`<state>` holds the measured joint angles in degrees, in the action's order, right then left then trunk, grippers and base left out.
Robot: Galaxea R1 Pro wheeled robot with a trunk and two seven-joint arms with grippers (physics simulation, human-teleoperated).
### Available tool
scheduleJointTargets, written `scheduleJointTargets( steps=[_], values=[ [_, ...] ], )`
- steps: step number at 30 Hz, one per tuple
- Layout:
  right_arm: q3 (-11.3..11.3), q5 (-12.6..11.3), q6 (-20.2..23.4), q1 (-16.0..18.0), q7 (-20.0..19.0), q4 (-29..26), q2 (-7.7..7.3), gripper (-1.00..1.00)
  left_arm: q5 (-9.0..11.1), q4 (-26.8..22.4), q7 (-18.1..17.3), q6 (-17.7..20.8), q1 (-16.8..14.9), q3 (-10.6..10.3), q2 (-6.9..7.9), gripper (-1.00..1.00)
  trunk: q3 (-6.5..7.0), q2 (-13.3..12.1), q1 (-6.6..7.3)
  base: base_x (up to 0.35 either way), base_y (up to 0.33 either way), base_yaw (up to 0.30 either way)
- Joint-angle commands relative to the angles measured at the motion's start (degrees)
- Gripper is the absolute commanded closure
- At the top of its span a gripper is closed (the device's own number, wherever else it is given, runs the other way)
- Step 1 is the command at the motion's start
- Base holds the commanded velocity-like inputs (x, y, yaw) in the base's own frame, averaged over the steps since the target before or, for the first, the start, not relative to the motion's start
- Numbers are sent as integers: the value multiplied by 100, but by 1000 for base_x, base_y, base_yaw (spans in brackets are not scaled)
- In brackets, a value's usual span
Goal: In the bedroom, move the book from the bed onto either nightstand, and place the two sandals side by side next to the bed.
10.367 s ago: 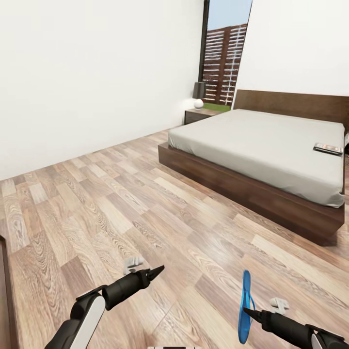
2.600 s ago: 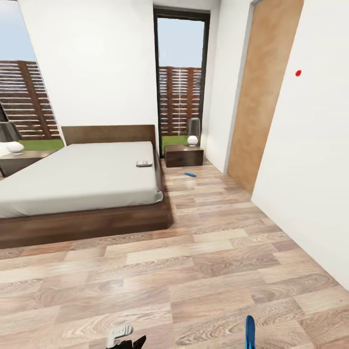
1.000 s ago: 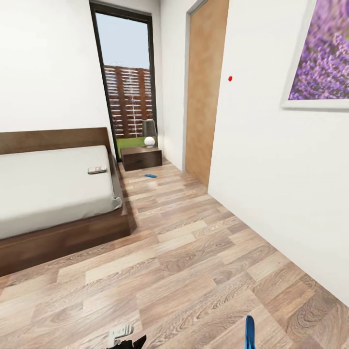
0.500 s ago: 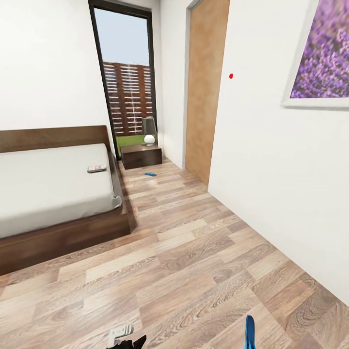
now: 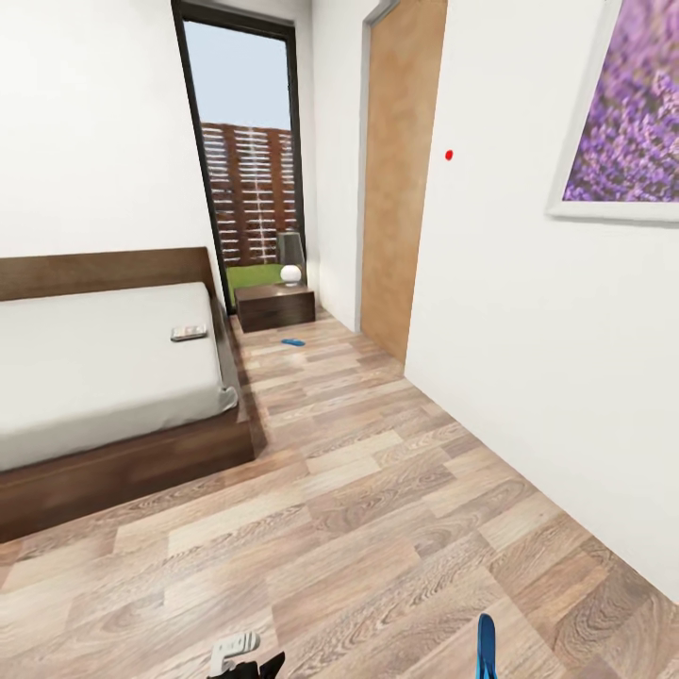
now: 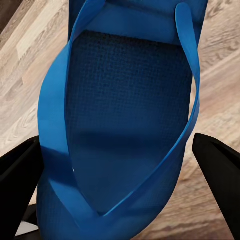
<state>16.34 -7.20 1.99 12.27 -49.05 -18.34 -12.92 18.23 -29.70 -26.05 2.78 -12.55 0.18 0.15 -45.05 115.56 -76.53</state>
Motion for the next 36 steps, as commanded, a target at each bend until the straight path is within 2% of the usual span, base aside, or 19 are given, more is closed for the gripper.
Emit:
scheduleJointTargets(
  steps=[1, 8, 20, 26, 30, 36],
  values=[
    [10, -27, 21, 3, -26, 6, 0, 100, 49, 0, -23, 29, -2, 3, 2, -100, 13, -39, 24, 0, 0, 0],
    [10, -27, 21, 3, -26, 6, 0, 100, 49, 0, -23, 29, -2, 3, -2, -100, 139, -320, 177, 0, 0, 0],
    [10, -27, 21, 3, -11, 24, 1, 100, 51, -1, -23, 22, -2, 16, 3, -100, 139, -320, 177, 2, 0, 0],
    [10, -27, -15, 3, 25, 35, 3, 100, 41, -1, -23, 21, -2, 9, 3, -100, 139, -320, 177, 199, -60, 0],
    [10, -28, -49, 3, 501, 40, 1, 100, 40, -1, -19, 21, -2, 9, 3, -100, 139, -320, 177, 291, -108, 0],
    [5, -27, -62, 3, 2102, 36, 8, 100, 31, -1, -15, -73, -2, 8, 3, -100, 139, -320, 177, 286, -104, 0]
  ],
)
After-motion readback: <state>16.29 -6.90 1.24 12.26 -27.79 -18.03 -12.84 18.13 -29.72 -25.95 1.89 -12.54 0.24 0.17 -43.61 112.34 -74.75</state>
